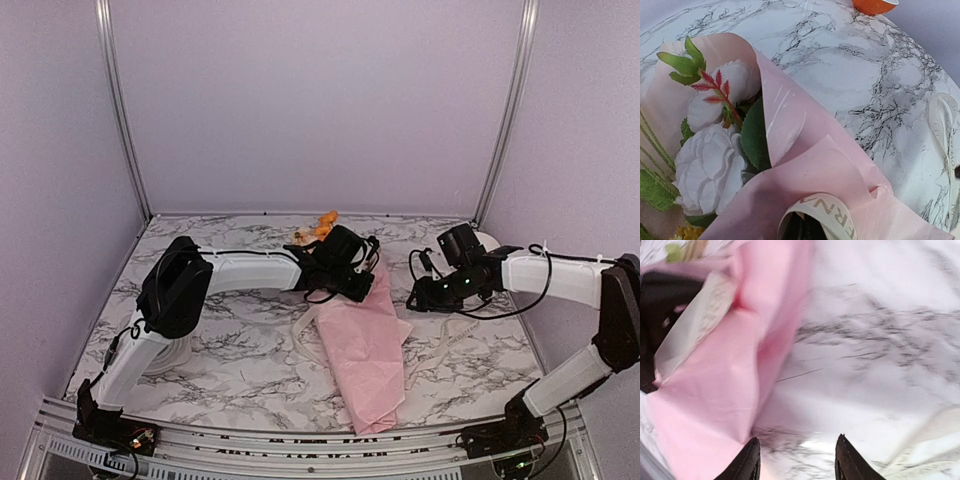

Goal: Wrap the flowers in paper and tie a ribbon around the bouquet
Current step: Pick up the right side of the ribbon from the center of the board.

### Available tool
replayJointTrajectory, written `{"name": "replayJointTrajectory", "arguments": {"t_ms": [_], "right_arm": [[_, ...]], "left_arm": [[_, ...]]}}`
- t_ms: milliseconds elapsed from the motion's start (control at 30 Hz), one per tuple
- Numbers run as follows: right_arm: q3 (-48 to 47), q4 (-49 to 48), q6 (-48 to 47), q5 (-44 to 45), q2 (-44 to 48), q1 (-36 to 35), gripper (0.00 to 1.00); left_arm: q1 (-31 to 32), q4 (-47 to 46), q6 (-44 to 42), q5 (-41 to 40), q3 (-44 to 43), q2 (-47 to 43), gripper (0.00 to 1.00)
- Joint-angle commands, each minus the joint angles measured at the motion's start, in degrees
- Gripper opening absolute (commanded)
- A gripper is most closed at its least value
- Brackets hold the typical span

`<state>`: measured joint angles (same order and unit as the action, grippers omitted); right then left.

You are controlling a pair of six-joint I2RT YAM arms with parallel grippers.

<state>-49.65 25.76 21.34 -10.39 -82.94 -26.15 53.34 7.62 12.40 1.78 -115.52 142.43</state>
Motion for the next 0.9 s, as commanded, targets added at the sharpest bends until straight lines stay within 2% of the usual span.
{"name": "replayJointTrajectory", "arguments": {"t_ms": [0, 100, 200, 400, 500, 567, 667, 867], "right_arm": [[-0.6, 7.5, -2.2, 14.8, 1.9, 6.5, 0.53], [-0.2, 6.9, -2.7, 16.7, 0.1, 8.4, 0.59], [-0.1, 6.3, -3.1, 15.1, -4.0, 9.9, 0.63], [1.0, 3.9, -3.6, 10.5, -9.4, 10.2, 0.61], [2.1, 3.2, -4.0, 8.5, -10.3, 10.2, 0.49], [2.3, 3.2, -3.8, 10.4, -10.1, 10.2, 0.25], [1.0, 4.0, -4.4, 10.8, -8.1, 11.1, 0.00], [-5.4, 7.2, -5.4, 11.9, 0.6, 14.0, 0.00]], "left_arm": [[1.6, 5.6, -1.5, -1.3, 0.9, 3.5, 0.00], [1.7, 5.9, -2.0, -1.6, 0.9, 3.6, 0.00], [1.9, 6.3, -2.4, -2.2, 1.3, 3.3, 0.00], [2.2, 6.5, -3.3, -3.4, 1.3, 2.6, 0.00], [2.3, 6.6, -3.6, -3.4, 1.3, 2.4, 0.00], [2.3, 6.7, -3.7, -3.5, 1.4, 2.4, 0.00], [2.3, 6.9, -3.9, -3.9, 1.5, 2.2, 0.00], [2.4, 7.2, -4.4, -4.2, 1.6, 1.9, 0.00]]}}
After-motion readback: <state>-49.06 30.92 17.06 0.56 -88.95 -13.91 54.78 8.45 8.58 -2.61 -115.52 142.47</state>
